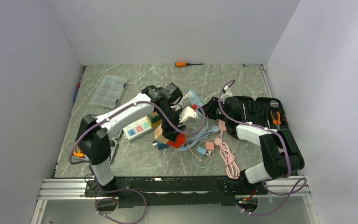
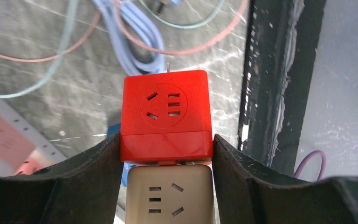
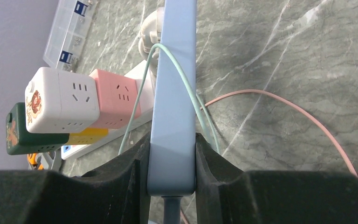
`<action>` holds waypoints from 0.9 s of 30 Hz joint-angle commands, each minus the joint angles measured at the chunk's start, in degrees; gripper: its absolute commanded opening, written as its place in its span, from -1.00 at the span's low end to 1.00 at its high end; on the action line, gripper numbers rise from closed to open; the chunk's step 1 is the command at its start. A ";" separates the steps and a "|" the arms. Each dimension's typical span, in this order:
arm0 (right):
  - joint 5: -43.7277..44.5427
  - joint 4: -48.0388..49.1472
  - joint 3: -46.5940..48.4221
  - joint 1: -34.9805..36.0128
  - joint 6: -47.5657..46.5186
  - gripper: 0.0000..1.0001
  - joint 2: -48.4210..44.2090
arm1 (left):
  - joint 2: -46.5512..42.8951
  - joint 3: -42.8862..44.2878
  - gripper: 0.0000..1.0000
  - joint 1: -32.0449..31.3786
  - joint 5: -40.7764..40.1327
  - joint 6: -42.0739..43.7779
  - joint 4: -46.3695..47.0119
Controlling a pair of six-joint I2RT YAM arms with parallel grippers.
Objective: Pull the plug off the socket
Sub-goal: Place the plug at the corner of the board.
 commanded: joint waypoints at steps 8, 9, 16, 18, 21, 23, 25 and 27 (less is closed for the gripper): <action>-1.73 2.73 3.47 0.10 -0.56 -1.00 -2.20 | -16.28 -24.39 -1.00 -8.81 -1.74 0.31 22.49; -1.62 2.51 3.59 0.10 -0.57 -1.00 -2.31 | -17.07 -26.76 -1.00 -9.26 -2.41 -0.77 24.99; -1.00 1.77 3.90 0.07 -0.96 -1.00 -2.72 | -21.49 -41.76 -1.00 -10.81 -8.98 -9.23 46.91; -1.03 1.63 3.88 0.10 -1.04 -1.00 -2.86 | -20.57 -43.61 -1.00 -10.90 -10.12 -10.57 51.30; -1.01 1.17 3.99 0.12 -1.35 -1.00 -3.25 | -18.82 -45.14 -1.00 -11.41 -10.54 -12.03 54.12; -1.19 1.04 3.96 0.10 -1.36 -1.00 -3.55 | -18.92 -47.06 -1.00 -11.98 -9.66 -12.53 55.17; -1.51 0.95 4.07 0.10 -1.44 -1.00 -3.76 | -19.27 -48.80 -0.40 -12.87 -9.02 -12.43 55.44; -1.71 0.95 4.05 0.10 -1.48 -1.00 -3.96 | -18.99 -49.46 0.38 -13.16 -8.01 -12.01 54.36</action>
